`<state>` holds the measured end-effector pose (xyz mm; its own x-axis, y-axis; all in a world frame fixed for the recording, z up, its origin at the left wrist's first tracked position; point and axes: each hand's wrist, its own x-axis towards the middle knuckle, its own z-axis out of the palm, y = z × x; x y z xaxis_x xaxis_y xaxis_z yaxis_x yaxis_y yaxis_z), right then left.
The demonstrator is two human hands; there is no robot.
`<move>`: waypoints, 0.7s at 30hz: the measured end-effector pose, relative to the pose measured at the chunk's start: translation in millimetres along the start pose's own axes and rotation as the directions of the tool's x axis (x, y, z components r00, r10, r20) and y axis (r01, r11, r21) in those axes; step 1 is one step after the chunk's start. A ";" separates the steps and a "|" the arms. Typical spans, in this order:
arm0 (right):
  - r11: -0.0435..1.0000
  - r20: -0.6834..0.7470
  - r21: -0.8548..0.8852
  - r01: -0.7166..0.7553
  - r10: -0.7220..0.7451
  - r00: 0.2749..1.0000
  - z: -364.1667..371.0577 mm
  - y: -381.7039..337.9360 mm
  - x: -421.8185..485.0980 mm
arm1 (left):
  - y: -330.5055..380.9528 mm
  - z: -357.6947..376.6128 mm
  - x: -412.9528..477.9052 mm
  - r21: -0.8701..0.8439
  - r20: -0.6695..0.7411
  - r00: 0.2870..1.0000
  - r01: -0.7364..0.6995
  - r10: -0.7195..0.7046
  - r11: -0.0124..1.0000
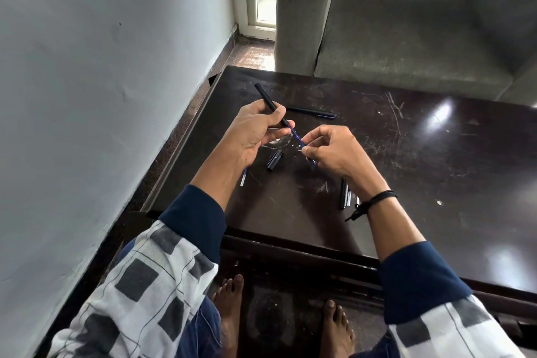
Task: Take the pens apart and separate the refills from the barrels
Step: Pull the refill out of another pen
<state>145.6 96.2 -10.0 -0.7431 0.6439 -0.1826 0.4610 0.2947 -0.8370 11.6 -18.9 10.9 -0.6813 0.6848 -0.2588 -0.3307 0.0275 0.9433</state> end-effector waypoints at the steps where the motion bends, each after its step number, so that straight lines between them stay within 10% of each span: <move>1: 1.000 0.004 -0.002 0.003 -0.003 1.000 0.6 0.1 0.7 | -0.3 0.7 -0.5 0.005 0.001 1.000 0.000 0.000 1.000; 21: 0.993 -0.088 0.077 0.088 -0.081 0.993 4.4 0.8 2.1 | -6.6 6.3 -0.7 0.088 0.027 1.000 0.010 -0.013 0.996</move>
<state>142.3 94.7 -13.3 -0.7323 0.6776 -0.0678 0.3550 0.2949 -0.8871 18.4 -15.0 6.2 -0.6594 0.7034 -0.2652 -0.2787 0.0988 0.9553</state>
